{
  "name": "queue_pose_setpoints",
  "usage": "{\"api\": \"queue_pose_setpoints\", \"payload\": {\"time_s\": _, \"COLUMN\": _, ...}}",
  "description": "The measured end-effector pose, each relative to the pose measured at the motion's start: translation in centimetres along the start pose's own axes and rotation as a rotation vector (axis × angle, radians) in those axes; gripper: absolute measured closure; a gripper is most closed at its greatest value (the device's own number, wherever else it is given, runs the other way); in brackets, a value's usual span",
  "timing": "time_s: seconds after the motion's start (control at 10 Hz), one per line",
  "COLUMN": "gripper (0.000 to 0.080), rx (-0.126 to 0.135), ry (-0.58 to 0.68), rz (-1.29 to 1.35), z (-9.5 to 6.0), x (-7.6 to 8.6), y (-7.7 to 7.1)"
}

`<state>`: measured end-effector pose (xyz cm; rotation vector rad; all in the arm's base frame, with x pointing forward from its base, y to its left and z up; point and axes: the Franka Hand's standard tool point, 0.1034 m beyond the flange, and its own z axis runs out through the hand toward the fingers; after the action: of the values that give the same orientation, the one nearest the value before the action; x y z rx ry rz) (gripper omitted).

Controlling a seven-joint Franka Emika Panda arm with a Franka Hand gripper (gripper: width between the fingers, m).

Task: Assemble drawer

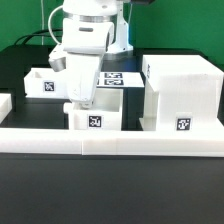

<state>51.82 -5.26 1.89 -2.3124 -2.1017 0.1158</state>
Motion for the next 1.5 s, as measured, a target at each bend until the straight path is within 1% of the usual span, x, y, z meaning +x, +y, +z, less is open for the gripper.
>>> {"api": "queue_pose_setpoints", "payload": {"time_s": 0.2, "gripper": 0.0755, "rx": -0.001, "ry": 0.002, "rz": -0.001, "z": 0.0, "x": 0.3, "y": 0.2}}
{"api": "queue_pose_setpoints", "payload": {"time_s": 0.3, "gripper": 0.0755, "rx": -0.017, "ry": 0.003, "rz": -0.003, "z": -0.1, "x": 0.5, "y": 0.7}}
{"api": "queue_pose_setpoints", "payload": {"time_s": 0.4, "gripper": 0.0755, "rx": -0.044, "ry": 0.004, "rz": -0.001, "z": 0.0, "x": 0.4, "y": 0.7}}
{"api": "queue_pose_setpoints", "payload": {"time_s": 0.5, "gripper": 0.0755, "rx": -0.038, "ry": 0.004, "rz": 0.001, "z": 0.2, "x": 0.3, "y": 0.4}}
{"api": "queue_pose_setpoints", "payload": {"time_s": 0.7, "gripper": 0.0755, "rx": -0.039, "ry": 0.004, "rz": 0.002, "z": 0.2, "x": 0.4, "y": 0.5}}
{"api": "queue_pose_setpoints", "payload": {"time_s": 0.9, "gripper": 0.0755, "rx": -0.039, "ry": 0.0, "rz": -0.015, "z": 0.0, "x": 1.6, "y": 1.1}}
{"api": "queue_pose_setpoints", "payload": {"time_s": 1.0, "gripper": 0.0755, "rx": -0.046, "ry": 0.001, "rz": -0.016, "z": -0.3, "x": 1.9, "y": 1.6}}
{"api": "queue_pose_setpoints", "payload": {"time_s": 1.1, "gripper": 0.0755, "rx": -0.072, "ry": 0.004, "rz": -0.002, "z": -0.5, "x": 2.2, "y": 2.0}}
{"api": "queue_pose_setpoints", "payload": {"time_s": 1.5, "gripper": 0.0755, "rx": -0.07, "ry": 0.004, "rz": 0.011, "z": -0.4, "x": 2.2, "y": 2.0}}
